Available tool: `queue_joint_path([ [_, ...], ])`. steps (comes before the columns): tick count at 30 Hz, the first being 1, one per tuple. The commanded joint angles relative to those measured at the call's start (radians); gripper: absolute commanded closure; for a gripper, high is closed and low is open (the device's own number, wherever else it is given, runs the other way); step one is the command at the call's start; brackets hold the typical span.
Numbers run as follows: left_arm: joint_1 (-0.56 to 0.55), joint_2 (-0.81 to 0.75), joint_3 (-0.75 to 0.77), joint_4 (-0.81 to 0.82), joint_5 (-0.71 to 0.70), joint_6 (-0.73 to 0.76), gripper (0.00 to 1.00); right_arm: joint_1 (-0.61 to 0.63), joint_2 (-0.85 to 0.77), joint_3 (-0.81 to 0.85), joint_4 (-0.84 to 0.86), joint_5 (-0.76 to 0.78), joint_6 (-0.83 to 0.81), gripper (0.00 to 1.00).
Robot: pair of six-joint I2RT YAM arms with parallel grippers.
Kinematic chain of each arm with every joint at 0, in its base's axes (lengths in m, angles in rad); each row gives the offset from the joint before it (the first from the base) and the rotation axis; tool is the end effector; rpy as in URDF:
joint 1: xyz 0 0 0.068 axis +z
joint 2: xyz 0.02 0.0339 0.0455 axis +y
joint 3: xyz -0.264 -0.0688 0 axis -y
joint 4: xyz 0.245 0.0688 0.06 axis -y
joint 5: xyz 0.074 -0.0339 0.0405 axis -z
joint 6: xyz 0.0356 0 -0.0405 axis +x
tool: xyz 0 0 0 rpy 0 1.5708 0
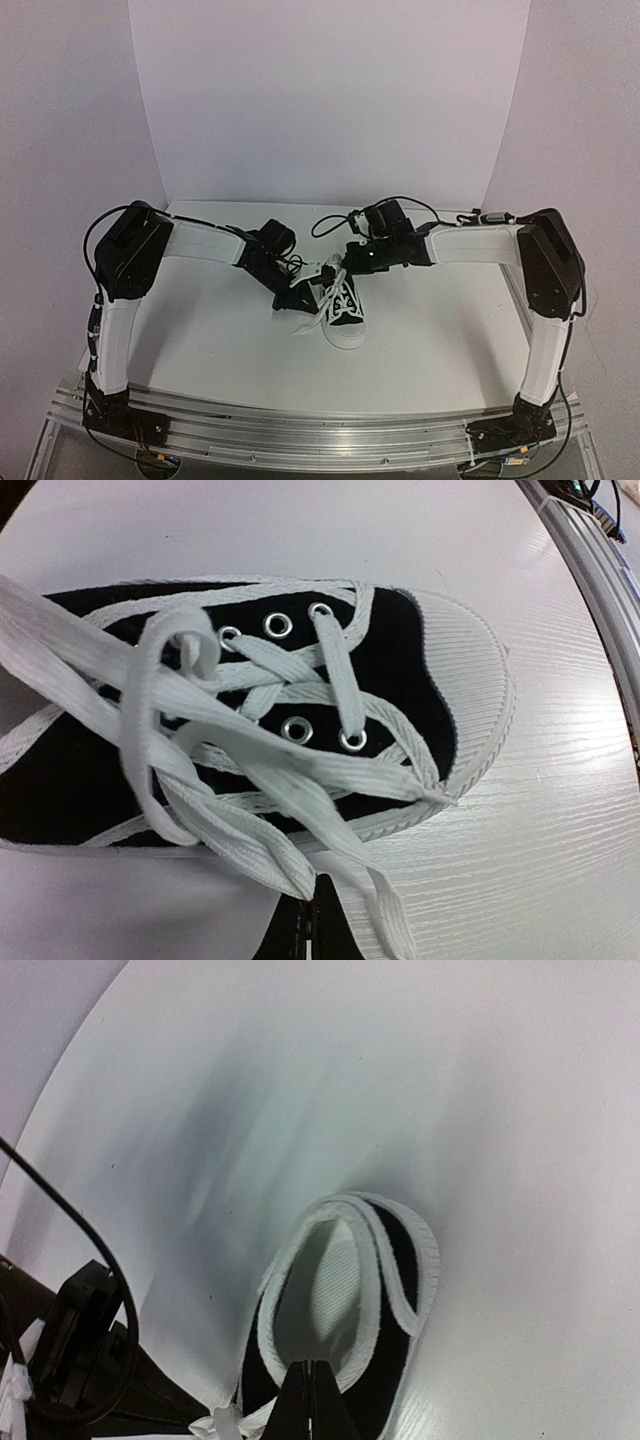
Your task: Tie the shoes
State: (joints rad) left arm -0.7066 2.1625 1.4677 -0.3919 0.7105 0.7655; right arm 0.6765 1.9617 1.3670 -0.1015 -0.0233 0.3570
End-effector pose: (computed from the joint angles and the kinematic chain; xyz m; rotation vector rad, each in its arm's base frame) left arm 0.3202 -0.3039 0.1325 1.8468 1.6979 -0.9083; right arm 0.3435 0.2769 0.1997 -0.3835 2.3002 0.5622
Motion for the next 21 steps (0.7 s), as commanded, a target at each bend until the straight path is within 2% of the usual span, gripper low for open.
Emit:
queue_joint_path([
  [1,-0.017,-0.079,-0.006,-0.055,-0.003,0.055,1.00,-0.021,-0.001,-0.004,0.040,0.023,0.065,1.00],
  [8,-0.018,-0.108,-0.049,-0.070,-0.031,0.083,1.00,-0.023,0.028,0.018,0.061,0.023,0.066,1.00],
  [12,-0.007,-0.114,-0.102,-0.018,-0.102,0.100,1.00,-0.036,0.028,-0.015,0.071,0.023,0.093,1.00],
  [17,0.047,-0.064,-0.142,0.067,-0.167,0.072,1.00,-0.040,0.016,-0.059,0.073,0.043,0.105,1.00],
  [21,0.091,0.000,-0.083,0.039,-0.200,0.031,1.00,-0.049,-0.003,-0.103,0.074,0.059,0.119,1.00],
])
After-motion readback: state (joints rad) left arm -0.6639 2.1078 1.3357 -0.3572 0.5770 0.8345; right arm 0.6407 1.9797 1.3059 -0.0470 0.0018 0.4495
